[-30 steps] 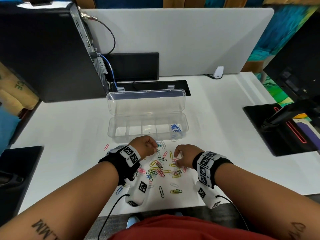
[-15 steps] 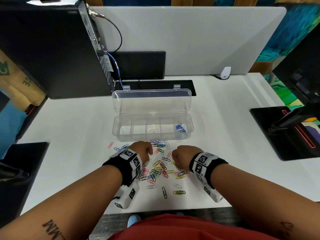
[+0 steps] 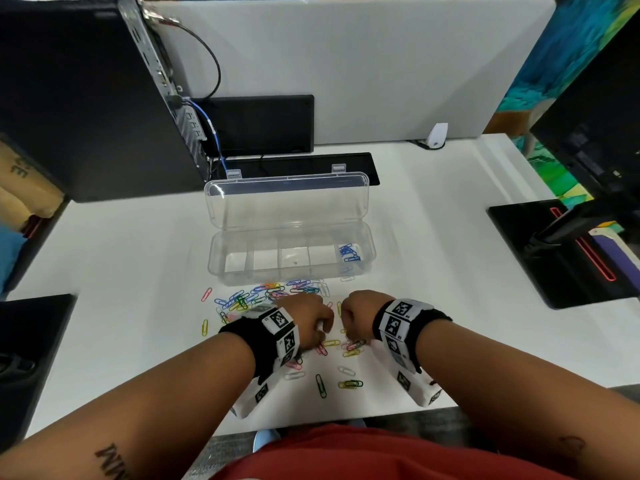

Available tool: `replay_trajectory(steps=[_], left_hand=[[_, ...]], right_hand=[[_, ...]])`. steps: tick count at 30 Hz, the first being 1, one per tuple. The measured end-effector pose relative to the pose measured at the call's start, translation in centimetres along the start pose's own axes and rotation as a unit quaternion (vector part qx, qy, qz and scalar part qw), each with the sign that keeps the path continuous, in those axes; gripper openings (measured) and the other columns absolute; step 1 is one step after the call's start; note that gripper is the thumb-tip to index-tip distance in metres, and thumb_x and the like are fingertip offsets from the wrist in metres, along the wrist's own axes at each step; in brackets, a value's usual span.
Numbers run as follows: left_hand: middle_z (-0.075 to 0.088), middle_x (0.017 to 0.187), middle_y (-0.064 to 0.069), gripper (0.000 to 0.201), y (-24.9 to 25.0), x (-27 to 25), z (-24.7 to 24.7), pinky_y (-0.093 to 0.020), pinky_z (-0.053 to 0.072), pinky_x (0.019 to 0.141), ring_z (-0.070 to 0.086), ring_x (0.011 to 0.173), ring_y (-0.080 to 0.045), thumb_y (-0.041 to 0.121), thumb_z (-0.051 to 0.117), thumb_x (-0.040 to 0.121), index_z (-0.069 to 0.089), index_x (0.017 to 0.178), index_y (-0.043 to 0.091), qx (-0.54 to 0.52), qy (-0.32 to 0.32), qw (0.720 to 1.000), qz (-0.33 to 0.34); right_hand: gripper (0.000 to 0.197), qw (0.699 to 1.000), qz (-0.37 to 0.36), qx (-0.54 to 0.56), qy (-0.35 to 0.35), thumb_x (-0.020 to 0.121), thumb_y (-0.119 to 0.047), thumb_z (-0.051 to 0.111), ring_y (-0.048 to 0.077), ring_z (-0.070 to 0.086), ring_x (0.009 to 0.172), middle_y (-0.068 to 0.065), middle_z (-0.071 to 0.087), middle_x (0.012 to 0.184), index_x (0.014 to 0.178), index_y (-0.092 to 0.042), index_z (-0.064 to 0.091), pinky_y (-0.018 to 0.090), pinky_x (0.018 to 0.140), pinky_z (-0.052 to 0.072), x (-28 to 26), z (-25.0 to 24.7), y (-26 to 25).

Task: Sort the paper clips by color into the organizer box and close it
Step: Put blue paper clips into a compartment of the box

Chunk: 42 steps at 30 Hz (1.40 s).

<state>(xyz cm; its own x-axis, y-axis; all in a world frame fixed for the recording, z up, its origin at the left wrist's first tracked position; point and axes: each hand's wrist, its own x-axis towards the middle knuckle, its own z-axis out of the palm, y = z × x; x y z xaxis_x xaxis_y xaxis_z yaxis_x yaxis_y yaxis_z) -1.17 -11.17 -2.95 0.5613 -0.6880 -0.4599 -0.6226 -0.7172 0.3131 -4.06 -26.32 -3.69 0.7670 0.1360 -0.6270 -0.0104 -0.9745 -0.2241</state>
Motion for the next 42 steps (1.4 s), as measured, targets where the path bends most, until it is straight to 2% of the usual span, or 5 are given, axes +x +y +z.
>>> replay_trajectory(steps=[7, 21, 29, 35, 42], left_hand=[[0.058, 0.111, 0.0, 0.027, 1.2, 1.2, 0.2, -0.031, 0.047, 0.085, 0.056, 0.104, -0.022, 0.033, 0.065, 0.08, 0.062, 0.105, 0.022, 0.034, -0.057, 0.998, 0.011], [0.057, 0.079, 0.003, 0.027, 0.2, 2.4, -1.3, -0.035, 0.051, 0.076, 0.063, 0.089, -0.025, 0.017, 0.064, 0.076, 0.042, 0.063, 0.024, -0.16, -0.012, 0.986, -0.04], [0.048, 0.07, 0.01, 0.02, 1.1, 3.1, -1.0, -0.023, 0.038, 0.06, 0.049, 0.068, -0.012, 0.011, 0.051, 0.082, 0.054, 0.094, 0.026, -0.202, 0.033, 0.977, -0.065], [0.056, 0.125, -0.007, 0.04, 2.2, 3.7, -1.5, -0.032, 0.042, 0.093, 0.052, 0.117, -0.025, 0.013, 0.051, 0.088, 0.05, 0.128, 0.023, 0.028, -0.042, 0.999, 0.004], [0.061, 0.11, -0.008, 0.021, 2.3, 4.6, -1.3, -0.028, 0.038, 0.073, 0.058, 0.102, -0.027, 0.011, 0.049, 0.087, 0.059, 0.106, 0.015, 0.082, -0.031, 0.996, 0.008]], right_hand=[[0.023, 0.961, 0.061, 0.26, 0.065, 0.079, -0.011, 0.063, 0.011, 0.052, 0.067, -0.006, 0.055, 0.065, 0.061, -0.021, 0.053, 0.019, 0.059, 0.042, -1.1, -2.0, 3.0], [0.028, 0.83, 0.049, 0.553, -0.047, 0.087, 0.012, 0.038, 0.014, 0.052, 0.055, 0.007, 0.053, 0.068, 0.073, -0.009, 0.051, 0.02, 0.045, 0.043, -2.8, -0.1, 4.9], [0.019, 0.978, -0.003, 0.209, 0.0, 0.085, -0.01, 0.059, 0.0, 0.039, 0.058, -0.014, 0.041, 0.062, 0.101, -0.019, 0.065, 0.011, 0.054, 0.029, -3.5, -0.1, 3.4], [0.034, 0.994, 0.002, 0.106, 0.014, 0.086, -0.011, 0.053, 0.017, 0.053, 0.097, -0.001, 0.058, 0.1, 0.116, -0.025, 0.06, 0.019, 0.08, 0.035, -2.9, 0.5, 2.8], [0.025, 1.0, 0.004, -0.009, 0.001, 0.087, -0.021, 0.053, 0.028, 0.058, 0.103, 0.009, 0.064, 0.111, 0.109, -0.013, 0.061, 0.028, 0.079, 0.043, -2.2, 0.4, 2.2]])
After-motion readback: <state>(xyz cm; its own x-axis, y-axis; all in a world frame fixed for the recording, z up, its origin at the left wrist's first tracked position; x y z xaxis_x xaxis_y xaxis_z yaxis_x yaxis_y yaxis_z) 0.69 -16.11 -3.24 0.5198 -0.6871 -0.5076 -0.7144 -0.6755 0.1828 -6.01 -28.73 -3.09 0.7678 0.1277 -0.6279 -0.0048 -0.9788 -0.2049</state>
